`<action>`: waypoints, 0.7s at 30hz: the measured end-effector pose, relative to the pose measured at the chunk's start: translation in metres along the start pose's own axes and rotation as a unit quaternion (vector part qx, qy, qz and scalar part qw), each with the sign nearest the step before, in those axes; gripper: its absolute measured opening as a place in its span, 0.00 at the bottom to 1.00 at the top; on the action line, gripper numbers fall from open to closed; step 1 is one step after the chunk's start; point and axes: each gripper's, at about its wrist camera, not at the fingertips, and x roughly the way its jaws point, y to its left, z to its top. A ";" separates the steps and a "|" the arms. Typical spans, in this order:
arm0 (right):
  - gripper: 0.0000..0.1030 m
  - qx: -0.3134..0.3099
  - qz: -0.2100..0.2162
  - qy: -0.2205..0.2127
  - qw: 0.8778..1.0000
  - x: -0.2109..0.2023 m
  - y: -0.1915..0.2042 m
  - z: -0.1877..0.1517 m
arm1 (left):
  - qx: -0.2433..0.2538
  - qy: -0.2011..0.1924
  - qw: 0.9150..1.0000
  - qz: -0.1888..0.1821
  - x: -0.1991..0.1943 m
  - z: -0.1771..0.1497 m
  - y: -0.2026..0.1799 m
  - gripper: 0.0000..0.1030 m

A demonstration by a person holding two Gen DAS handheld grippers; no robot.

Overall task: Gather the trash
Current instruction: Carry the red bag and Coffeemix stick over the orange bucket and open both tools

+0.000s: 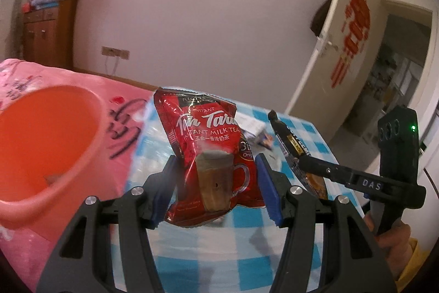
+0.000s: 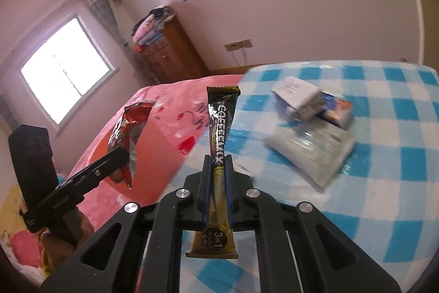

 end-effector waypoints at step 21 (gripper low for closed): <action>0.10 -0.097 0.154 0.051 0.982 0.101 0.170 0.062 | -0.074 -0.050 0.984 0.153 -0.062 0.025 0.116 0.57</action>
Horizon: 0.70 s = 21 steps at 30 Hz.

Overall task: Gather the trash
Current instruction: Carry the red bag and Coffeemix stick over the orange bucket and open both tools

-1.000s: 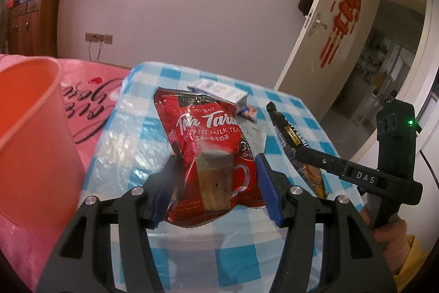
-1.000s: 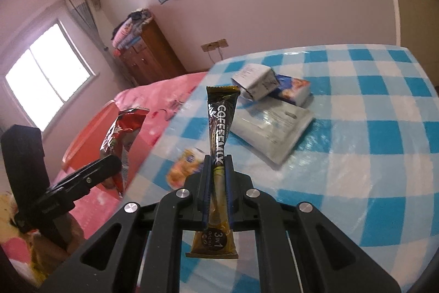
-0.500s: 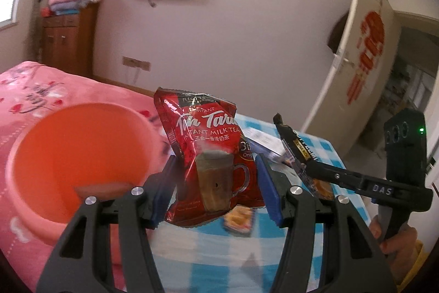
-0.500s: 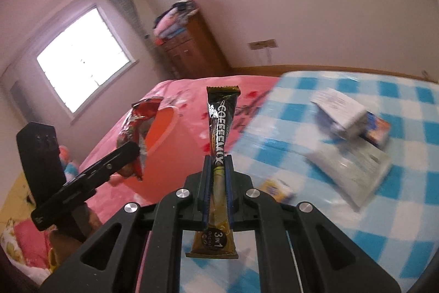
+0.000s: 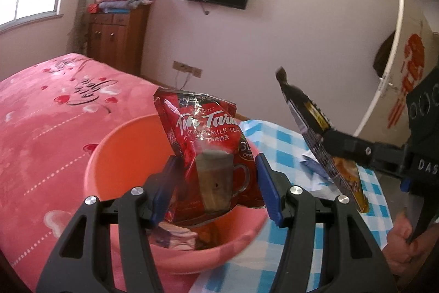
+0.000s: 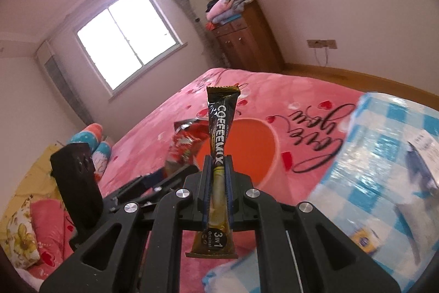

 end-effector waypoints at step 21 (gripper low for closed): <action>0.92 -0.016 -0.113 -0.056 0.992 -0.021 -0.020 -0.028 | -0.012 -0.001 1.000 0.024 0.003 -0.008 -0.003 0.87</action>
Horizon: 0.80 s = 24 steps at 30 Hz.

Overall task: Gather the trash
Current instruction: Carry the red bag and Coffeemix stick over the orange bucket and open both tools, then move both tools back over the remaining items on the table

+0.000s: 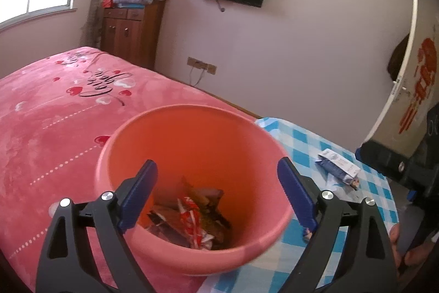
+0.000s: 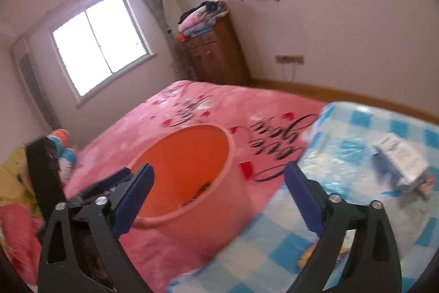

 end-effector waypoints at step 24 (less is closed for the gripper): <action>0.95 0.031 -0.158 -0.085 0.983 -0.081 -0.092 -0.058 | 0.063 -0.004 0.996 -0.064 -0.005 -0.015 -0.075 0.90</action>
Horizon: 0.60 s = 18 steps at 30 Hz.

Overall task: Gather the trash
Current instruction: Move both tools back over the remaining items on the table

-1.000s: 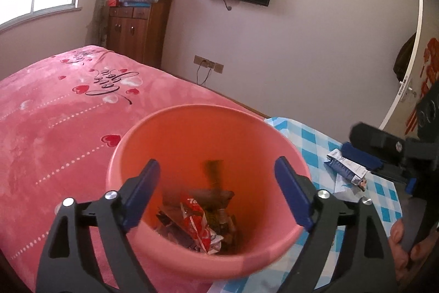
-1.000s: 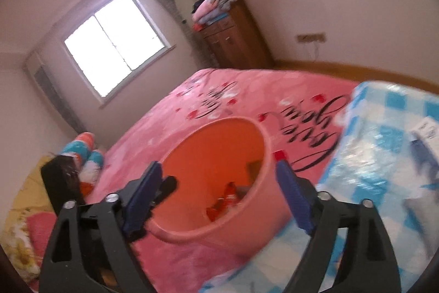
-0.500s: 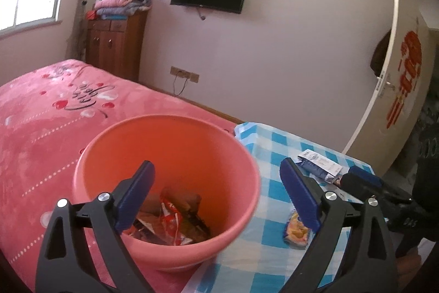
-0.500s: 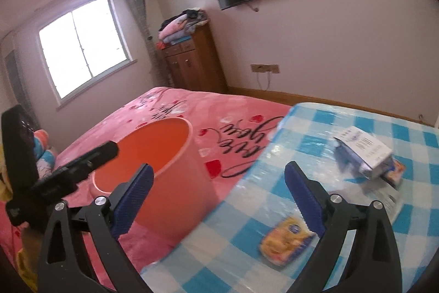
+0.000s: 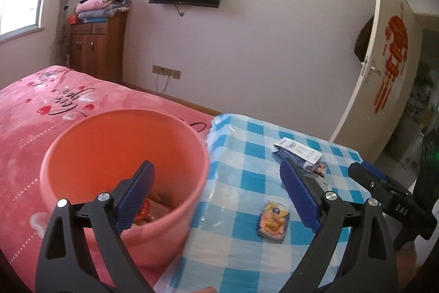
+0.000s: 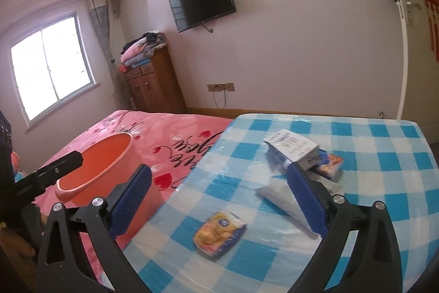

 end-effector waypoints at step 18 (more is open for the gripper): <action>0.95 0.058 -0.039 0.023 0.997 -0.016 -0.068 -0.034 | 0.037 0.035 0.998 -0.026 0.018 -0.020 -0.055 0.90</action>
